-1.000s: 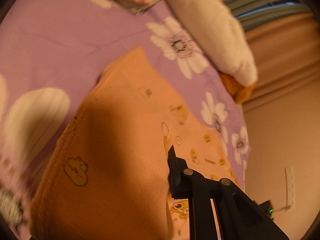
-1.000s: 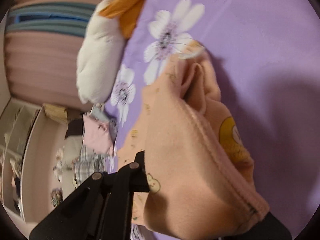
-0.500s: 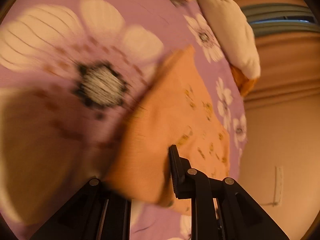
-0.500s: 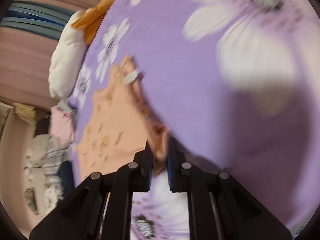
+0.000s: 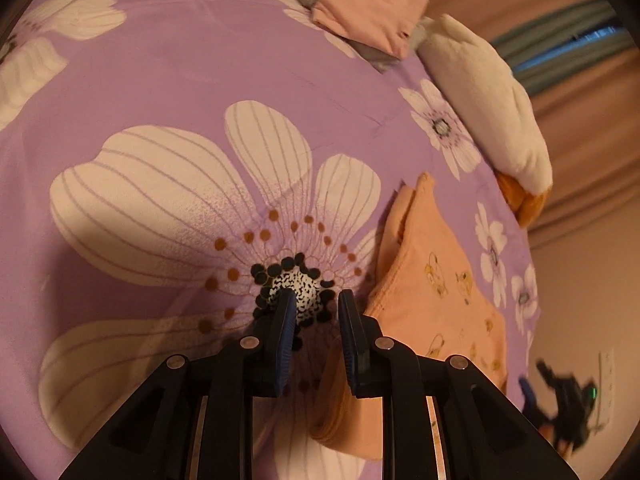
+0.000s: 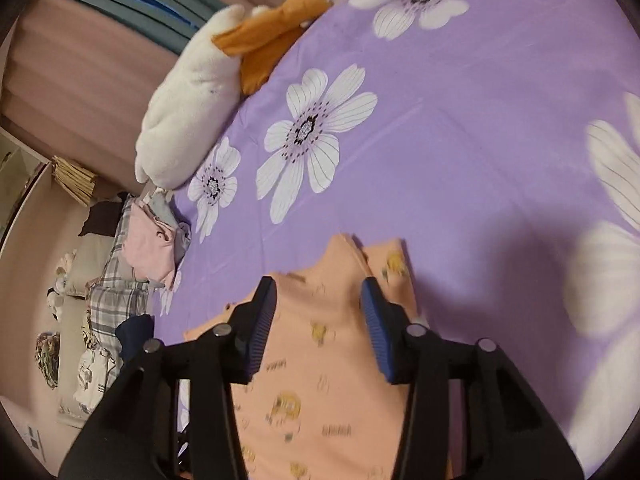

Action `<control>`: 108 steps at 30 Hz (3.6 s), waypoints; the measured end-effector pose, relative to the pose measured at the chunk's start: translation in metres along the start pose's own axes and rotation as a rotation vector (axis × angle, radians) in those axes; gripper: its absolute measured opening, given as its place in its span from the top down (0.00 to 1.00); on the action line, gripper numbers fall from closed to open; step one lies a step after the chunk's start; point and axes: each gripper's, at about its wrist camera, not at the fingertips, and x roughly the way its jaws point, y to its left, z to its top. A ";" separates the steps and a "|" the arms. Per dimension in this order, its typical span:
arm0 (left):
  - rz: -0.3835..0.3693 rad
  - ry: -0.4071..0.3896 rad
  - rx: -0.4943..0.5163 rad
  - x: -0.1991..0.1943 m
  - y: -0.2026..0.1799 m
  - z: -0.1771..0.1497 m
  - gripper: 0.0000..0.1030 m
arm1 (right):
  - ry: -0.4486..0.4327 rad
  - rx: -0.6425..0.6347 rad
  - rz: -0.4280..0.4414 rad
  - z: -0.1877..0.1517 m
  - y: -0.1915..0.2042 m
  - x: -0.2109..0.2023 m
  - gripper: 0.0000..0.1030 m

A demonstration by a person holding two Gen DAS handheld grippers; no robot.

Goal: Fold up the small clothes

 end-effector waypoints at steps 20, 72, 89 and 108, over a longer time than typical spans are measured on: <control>-0.003 -0.049 0.141 -0.002 -0.032 -0.005 0.80 | -0.009 0.083 0.113 -0.004 -0.045 -0.001 0.95; 0.211 -0.048 0.516 0.013 -0.083 -0.044 0.79 | -0.079 -0.107 -0.167 -0.135 0.007 -0.029 0.86; 0.255 -0.066 0.547 0.014 -0.086 -0.049 0.78 | -0.031 -0.493 -0.250 -0.197 0.064 0.017 0.68; 0.252 -0.082 0.558 0.015 -0.088 -0.050 0.71 | 0.014 -0.430 -0.094 -0.176 0.092 0.038 0.51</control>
